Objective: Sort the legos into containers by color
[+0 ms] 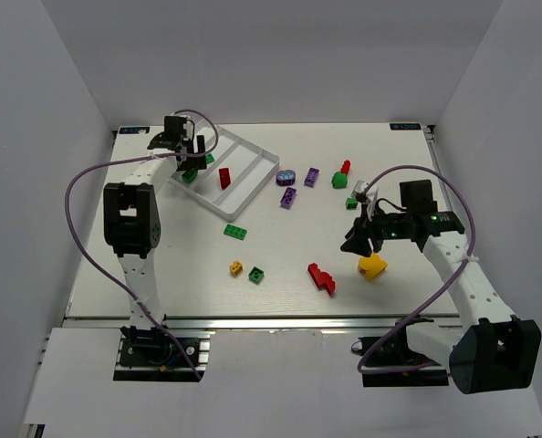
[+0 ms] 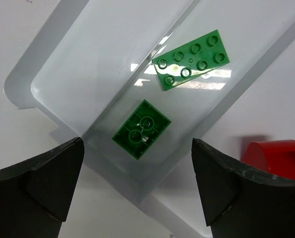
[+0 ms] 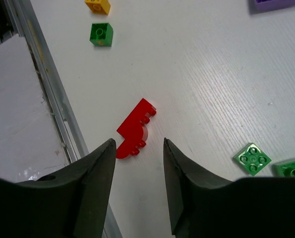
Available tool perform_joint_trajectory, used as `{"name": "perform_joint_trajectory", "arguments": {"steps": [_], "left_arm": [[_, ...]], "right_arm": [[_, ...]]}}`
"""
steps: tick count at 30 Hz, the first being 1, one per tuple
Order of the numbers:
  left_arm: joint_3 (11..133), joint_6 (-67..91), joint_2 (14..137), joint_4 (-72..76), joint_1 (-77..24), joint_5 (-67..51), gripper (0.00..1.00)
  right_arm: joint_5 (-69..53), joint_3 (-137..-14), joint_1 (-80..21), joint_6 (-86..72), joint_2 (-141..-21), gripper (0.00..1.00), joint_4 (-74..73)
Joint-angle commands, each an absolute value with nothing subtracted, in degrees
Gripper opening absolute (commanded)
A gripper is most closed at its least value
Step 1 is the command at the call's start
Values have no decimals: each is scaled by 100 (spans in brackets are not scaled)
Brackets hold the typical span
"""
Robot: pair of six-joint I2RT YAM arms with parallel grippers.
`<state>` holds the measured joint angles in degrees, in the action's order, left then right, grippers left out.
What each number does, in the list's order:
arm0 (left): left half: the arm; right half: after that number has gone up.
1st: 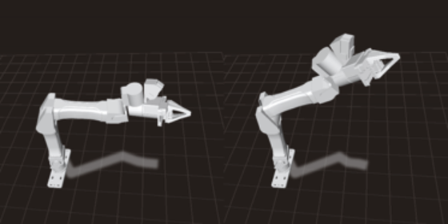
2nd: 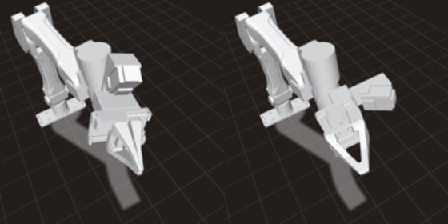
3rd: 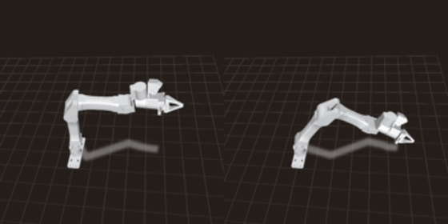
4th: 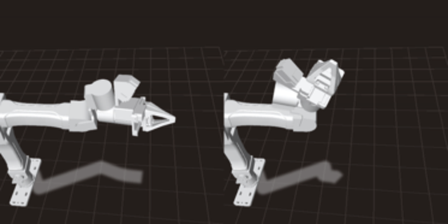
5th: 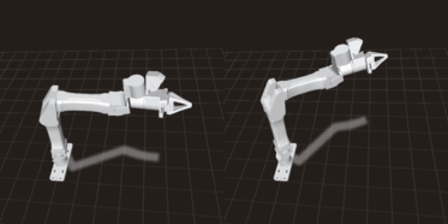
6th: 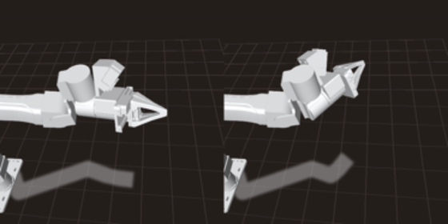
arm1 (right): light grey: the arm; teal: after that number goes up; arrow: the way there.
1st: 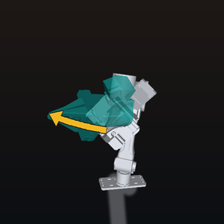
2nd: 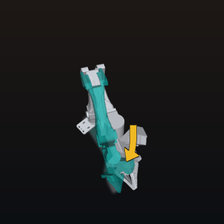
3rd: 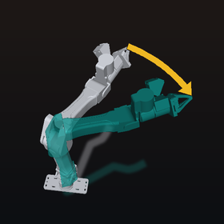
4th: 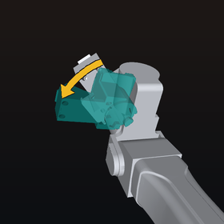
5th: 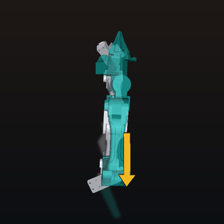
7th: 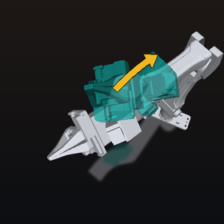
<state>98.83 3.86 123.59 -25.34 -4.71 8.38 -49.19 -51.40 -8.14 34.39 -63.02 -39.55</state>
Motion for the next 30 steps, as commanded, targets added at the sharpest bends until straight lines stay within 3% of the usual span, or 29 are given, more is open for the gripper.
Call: {"name": "perform_joint_trajectory", "arguments": {"steps": [1,5,9,12,14,18,25,30], "left_arm": [[9879,746,11383,-2417,-457,669,98],[9127,1335,10496,-2137,-457,371,98],[8073,1914,9503,-1794,-439,-253,98],[7142,2589,8712,-1416,-326,-719,98],[6665,2934,8116,-979,-80,-1036,98],[5864,3576,7429,-677,491,-1712,98],[5836,3682,7041,-1475,536,-1890,98],[5257,4331,6400,-1249,545,-1942,93]], "right_arm": [[-4721,-5388,-1010,3770,-6450,49,-4271],[-4448,-5326,-1457,4243,-6539,60,-4657],[-4236,-5046,-1854,5577,-6373,82,-5053],[-3921,-4703,-2187,5364,-6188,89,-4765],[-3152,-4327,-2520,4522,-6074,89,-3734],[-2507,-3965,-2978,3598,-5854,89,-3025],[-1776,-3665,-3393,2602,-5924,89,-2690],[-1863,-3805,-3419,2593,-6310,77,-2812]]}}
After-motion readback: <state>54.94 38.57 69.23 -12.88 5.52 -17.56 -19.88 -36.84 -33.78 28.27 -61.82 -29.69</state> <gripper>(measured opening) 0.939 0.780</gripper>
